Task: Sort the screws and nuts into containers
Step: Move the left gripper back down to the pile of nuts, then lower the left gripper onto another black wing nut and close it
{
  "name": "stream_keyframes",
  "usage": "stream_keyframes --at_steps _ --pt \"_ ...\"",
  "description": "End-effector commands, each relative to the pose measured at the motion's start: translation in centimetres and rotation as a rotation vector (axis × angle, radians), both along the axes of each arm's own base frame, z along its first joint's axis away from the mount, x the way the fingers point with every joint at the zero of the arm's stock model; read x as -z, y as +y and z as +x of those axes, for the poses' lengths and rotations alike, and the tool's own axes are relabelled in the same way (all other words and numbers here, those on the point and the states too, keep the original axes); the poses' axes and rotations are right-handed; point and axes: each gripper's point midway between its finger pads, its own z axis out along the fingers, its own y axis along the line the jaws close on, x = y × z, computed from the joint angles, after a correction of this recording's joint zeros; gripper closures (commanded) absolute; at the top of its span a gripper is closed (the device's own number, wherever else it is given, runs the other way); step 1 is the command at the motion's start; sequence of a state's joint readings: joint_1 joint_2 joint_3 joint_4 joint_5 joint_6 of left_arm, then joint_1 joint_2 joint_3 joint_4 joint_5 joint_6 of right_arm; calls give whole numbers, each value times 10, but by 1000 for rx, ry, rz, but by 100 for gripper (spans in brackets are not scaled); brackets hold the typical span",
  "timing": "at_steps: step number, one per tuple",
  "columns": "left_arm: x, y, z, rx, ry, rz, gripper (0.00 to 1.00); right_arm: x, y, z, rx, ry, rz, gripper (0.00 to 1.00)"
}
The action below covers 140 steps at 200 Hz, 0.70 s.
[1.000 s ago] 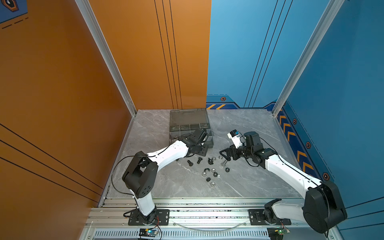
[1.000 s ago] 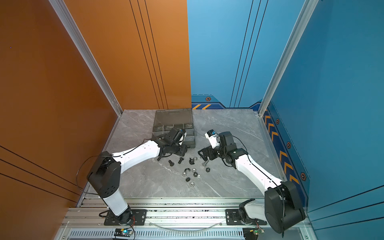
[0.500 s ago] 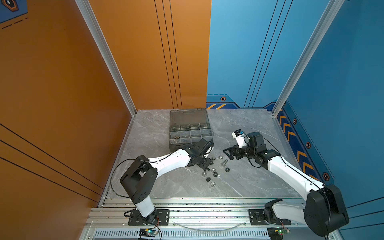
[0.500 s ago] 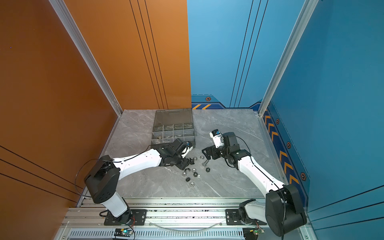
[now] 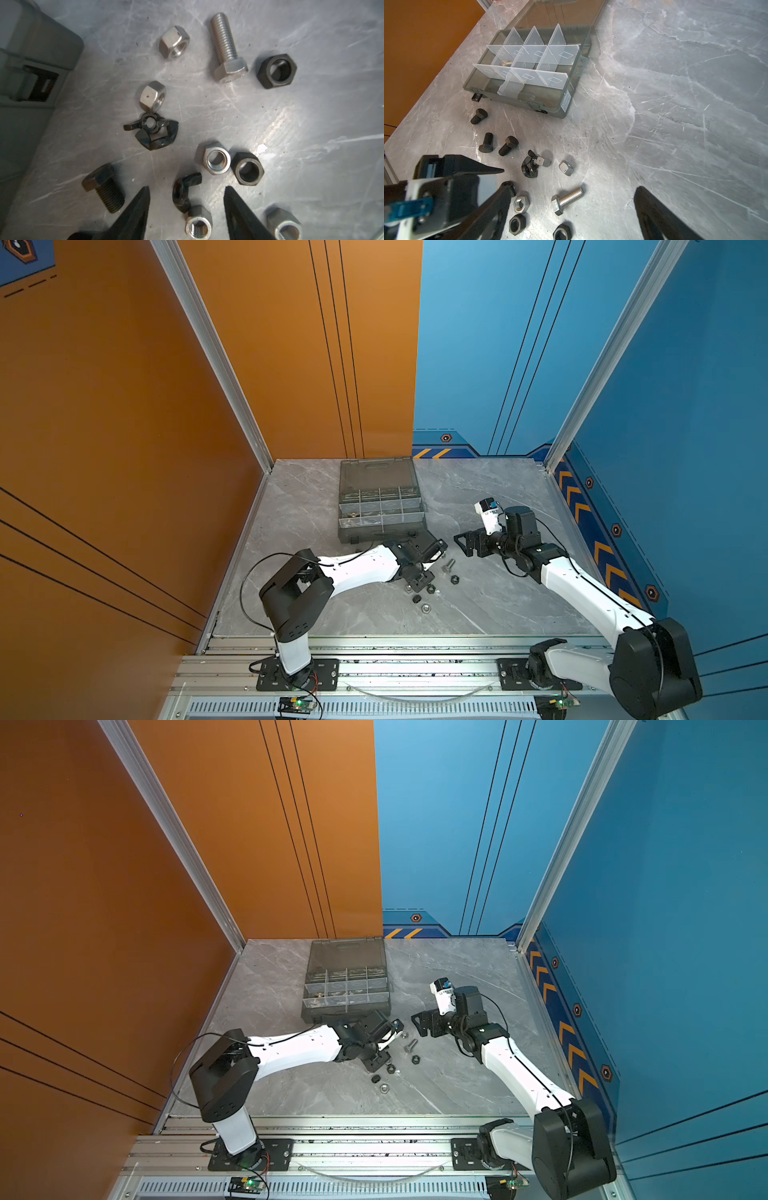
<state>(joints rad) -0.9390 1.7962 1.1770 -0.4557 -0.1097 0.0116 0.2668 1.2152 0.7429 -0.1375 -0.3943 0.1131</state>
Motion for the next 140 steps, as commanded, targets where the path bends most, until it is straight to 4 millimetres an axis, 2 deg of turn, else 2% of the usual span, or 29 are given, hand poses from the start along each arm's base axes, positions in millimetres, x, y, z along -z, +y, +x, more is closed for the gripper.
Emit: stream_keyframes --at_steps 1,47,140 --pt "6 8 3 16 -25 101 41 -2 -5 2 30 -14 3 5" --pt "19 15 3 15 -13 161 43 -1 -6 2 34 -12 4 5" --pt "27 20 4 7 -10 198 47 0 -6 2 35 -9 4 5"
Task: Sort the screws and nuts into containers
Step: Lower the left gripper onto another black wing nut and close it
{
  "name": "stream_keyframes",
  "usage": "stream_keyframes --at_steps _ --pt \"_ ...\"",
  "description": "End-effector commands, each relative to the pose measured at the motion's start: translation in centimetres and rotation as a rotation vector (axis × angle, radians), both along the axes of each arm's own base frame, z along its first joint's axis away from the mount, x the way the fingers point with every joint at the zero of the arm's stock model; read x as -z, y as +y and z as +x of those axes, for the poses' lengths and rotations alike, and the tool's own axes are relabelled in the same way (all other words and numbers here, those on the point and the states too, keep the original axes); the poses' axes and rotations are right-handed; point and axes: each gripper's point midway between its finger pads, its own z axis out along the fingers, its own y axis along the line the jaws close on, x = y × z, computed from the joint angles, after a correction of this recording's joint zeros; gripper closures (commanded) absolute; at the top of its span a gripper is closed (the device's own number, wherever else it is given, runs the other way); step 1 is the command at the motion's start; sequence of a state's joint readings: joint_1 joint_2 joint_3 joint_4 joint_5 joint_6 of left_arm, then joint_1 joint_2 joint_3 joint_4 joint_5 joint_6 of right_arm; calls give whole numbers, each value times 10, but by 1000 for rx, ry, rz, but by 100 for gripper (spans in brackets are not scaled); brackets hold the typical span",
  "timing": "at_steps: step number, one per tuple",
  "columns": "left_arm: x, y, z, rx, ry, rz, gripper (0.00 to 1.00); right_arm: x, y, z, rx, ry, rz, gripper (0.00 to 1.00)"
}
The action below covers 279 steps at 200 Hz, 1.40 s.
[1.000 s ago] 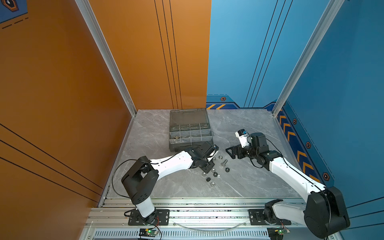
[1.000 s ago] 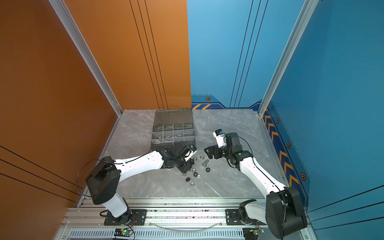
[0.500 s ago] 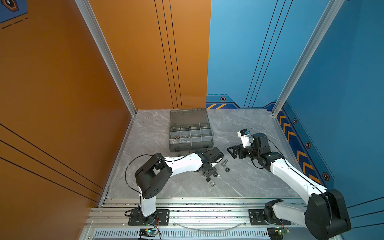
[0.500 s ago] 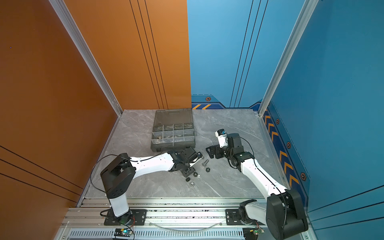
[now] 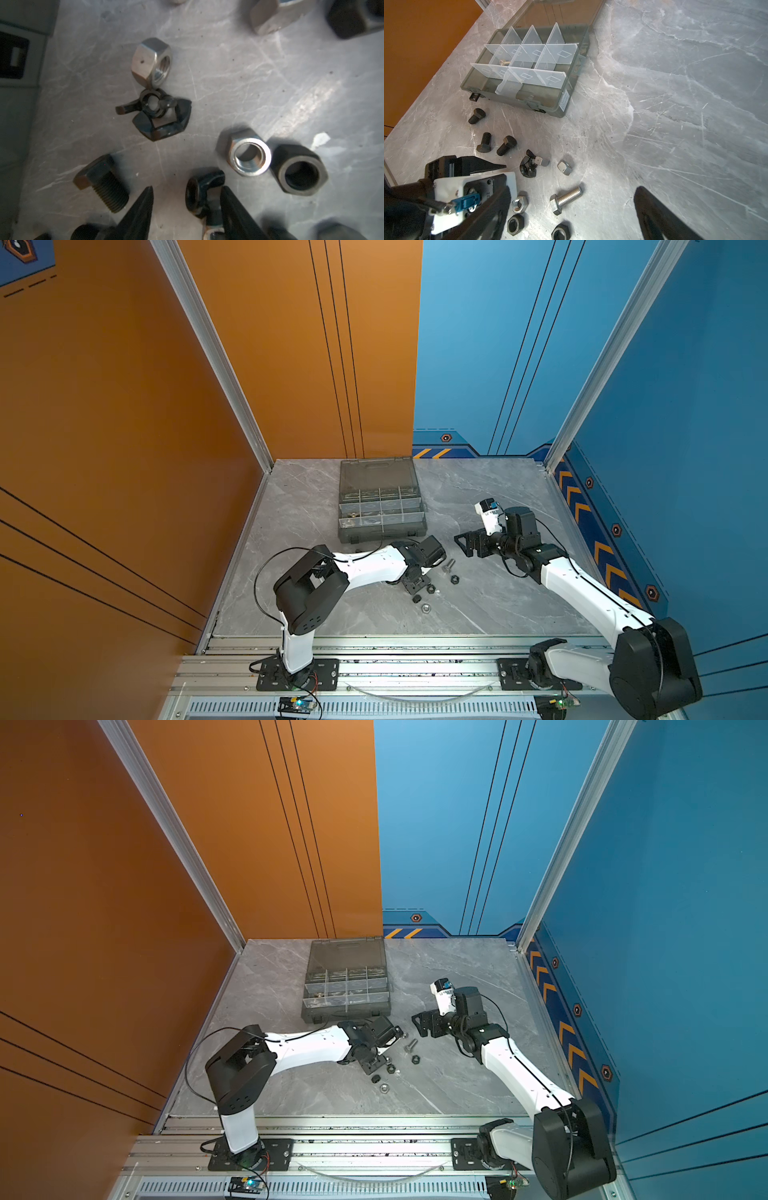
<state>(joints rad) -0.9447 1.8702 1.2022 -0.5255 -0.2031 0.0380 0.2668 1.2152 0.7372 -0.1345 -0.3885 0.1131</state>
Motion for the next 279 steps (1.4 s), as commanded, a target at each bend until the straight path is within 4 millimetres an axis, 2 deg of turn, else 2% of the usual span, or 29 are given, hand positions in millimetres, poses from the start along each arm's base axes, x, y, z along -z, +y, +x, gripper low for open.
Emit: stream_keyframes --at_steps 1,58,149,242,279 --pt "2 1 1 9 -4 42 47 -2 -5 2 30 -11 9 5" --pt "7 0 3 -4 6 51 51 -1 -5 1 29 -10 9 6" --pt "9 9 0 -30 20 75 59 0 -5 1 32 -9 11 6" --pt "15 6 1 -42 30 80 72 0 -5 1 32 -8 8 6" --pt "15 5 1 -43 35 76 84 0 -5 2 31 -10 10 6"
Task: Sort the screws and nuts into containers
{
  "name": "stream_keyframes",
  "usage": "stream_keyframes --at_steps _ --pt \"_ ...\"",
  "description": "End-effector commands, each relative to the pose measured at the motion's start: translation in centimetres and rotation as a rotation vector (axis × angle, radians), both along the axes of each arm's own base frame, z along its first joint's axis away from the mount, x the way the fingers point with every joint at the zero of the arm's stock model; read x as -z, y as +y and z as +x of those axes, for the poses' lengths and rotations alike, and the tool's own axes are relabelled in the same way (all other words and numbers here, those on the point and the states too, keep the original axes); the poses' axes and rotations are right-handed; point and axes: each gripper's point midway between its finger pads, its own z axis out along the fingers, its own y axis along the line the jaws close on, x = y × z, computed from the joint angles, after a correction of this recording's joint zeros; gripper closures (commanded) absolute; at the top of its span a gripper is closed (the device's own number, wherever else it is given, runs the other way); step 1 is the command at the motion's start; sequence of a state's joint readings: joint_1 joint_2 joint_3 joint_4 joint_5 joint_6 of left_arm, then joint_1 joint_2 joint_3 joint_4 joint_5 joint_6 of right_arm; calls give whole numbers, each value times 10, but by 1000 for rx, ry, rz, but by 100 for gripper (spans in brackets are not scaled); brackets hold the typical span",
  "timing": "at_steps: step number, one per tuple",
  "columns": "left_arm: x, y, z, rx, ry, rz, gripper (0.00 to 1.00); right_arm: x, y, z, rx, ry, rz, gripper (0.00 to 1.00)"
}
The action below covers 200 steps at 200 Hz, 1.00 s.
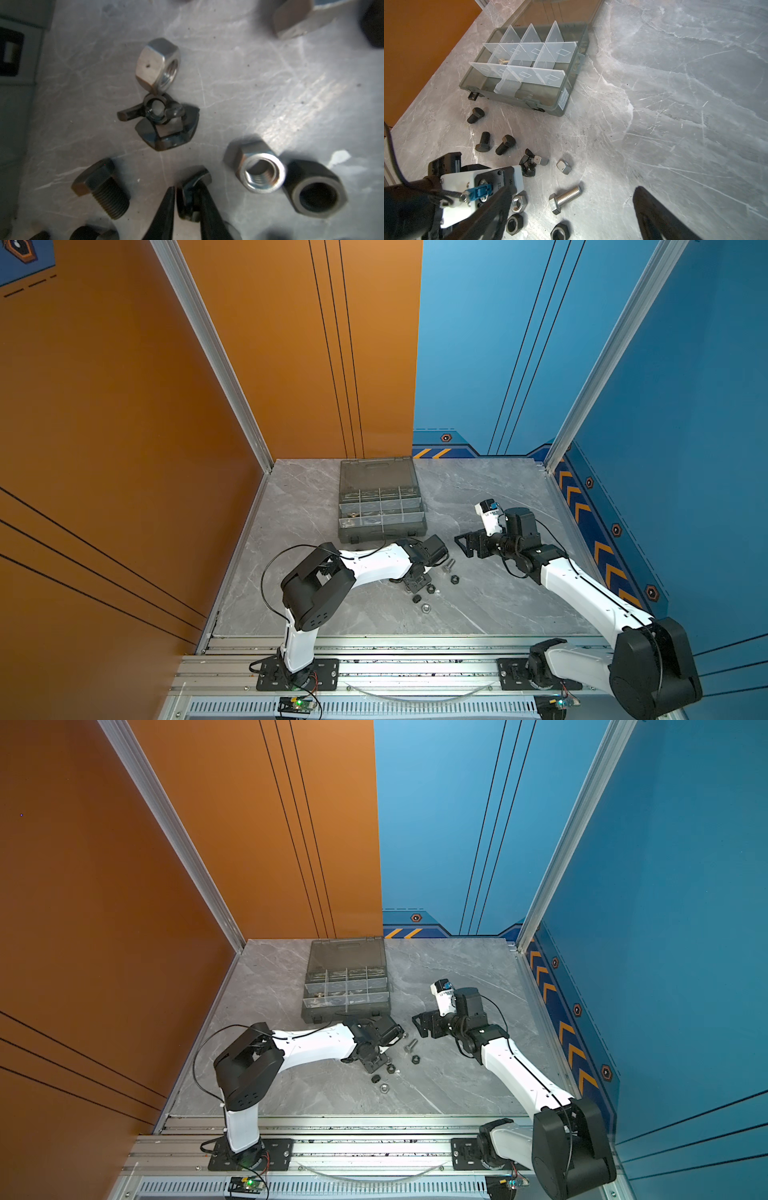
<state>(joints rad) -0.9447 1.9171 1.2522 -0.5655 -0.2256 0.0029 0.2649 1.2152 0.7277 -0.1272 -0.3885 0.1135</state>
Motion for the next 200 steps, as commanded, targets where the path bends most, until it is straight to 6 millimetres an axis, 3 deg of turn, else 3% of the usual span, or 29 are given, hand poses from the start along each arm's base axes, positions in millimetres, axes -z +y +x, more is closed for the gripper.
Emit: stream_keyframes --at_steps 1,32,88,147,200 --pt "10 5 -4 -5 28 43 84 -3 -4 2 29 -12 10 6" --pt "11 6 -4 -7 34 39 100 -2 -4 2 30 -8 8 6" --pt "4 11 2 -30 29 21 100 -3 -4 2 28 -12 8 6" --pt "-45 15 28 -108 -22 -150 100 -3 -4 2 28 -12 7 6" --pt "-99 34 84 -286 -143 -337 100 -2 -4 3 26 -9 11 6"
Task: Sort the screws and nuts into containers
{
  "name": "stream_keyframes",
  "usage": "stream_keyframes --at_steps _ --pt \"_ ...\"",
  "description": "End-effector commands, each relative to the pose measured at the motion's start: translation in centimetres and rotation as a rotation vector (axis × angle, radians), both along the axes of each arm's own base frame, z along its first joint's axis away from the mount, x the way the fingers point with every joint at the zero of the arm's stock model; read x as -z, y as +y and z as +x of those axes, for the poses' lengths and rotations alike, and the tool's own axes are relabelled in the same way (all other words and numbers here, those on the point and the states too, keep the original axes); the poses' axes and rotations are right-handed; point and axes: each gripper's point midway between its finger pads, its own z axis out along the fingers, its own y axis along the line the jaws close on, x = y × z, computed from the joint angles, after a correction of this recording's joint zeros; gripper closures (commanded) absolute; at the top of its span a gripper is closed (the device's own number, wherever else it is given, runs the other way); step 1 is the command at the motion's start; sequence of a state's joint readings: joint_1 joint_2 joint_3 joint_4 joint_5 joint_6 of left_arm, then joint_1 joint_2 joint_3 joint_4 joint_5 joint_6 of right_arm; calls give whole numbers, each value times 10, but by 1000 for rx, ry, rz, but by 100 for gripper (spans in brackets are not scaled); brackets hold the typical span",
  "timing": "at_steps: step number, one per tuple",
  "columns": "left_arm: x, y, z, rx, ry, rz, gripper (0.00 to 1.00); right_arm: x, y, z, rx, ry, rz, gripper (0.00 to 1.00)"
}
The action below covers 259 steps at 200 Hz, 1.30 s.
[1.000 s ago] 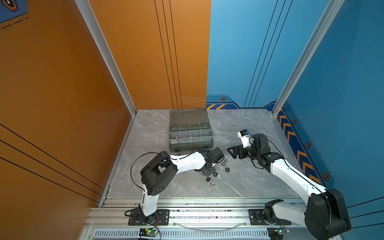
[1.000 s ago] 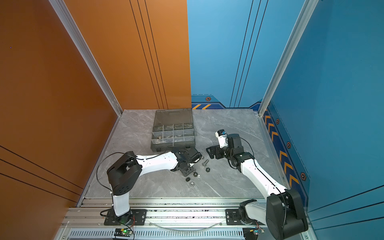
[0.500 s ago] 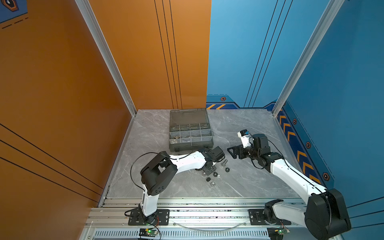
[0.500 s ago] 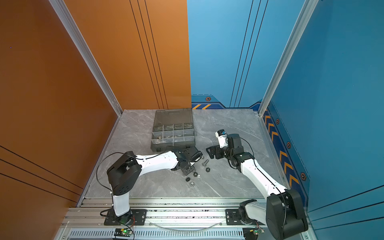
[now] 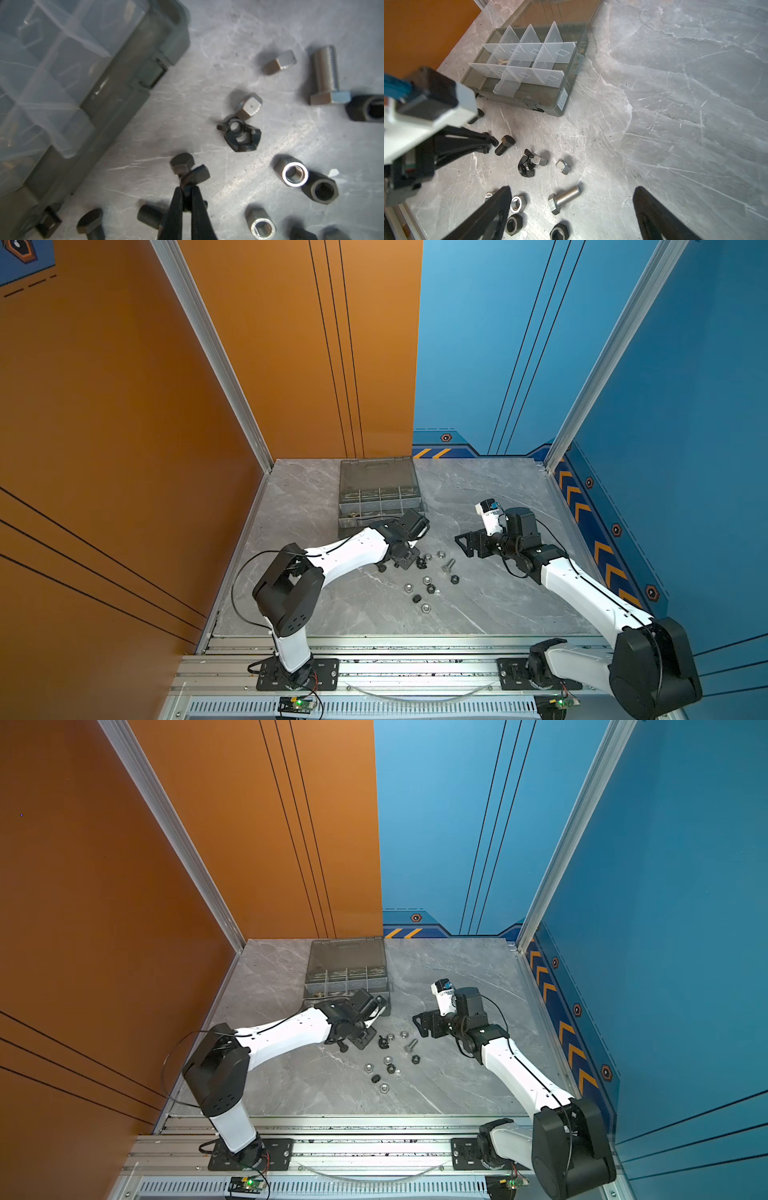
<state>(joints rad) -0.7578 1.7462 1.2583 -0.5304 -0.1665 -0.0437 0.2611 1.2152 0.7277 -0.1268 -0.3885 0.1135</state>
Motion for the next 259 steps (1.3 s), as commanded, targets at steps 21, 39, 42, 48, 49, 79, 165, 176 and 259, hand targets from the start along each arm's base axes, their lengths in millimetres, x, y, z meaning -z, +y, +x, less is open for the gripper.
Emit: stream_keyframes --at_steps 21,39,42,48,49,79,165,176,259 --pt "-42 19 54 -178 -89 -158 100 -2 -2 2 20 -9 11 6" --pt "-49 37 80 -268 -115 -190 100 -3 -2 2 19 -10 13 6" --pt "-50 40 84 -281 -118 -197 100 -3 -2 2 19 -11 14 6" --pt "-51 46 92 -309 -123 -210 100 -3 -2 2 19 -11 13 6" --pt "-52 47 93 -314 -123 -213 100 -3 -2 2 19 -10 12 6" --pt "-57 67 122 -412 -158 -271 100 -3 -1 1 17 -7 15 6" --pt "-15 101 163 -532 -95 -252 100 0 0 0 13 1 16 6" --pt "-9 103 165 -536 -89 -247 100 -1 0 0 12 -1 13 6" --pt "5 111 160 -560 -64 -230 77 2 -1 1 14 4 6 6"
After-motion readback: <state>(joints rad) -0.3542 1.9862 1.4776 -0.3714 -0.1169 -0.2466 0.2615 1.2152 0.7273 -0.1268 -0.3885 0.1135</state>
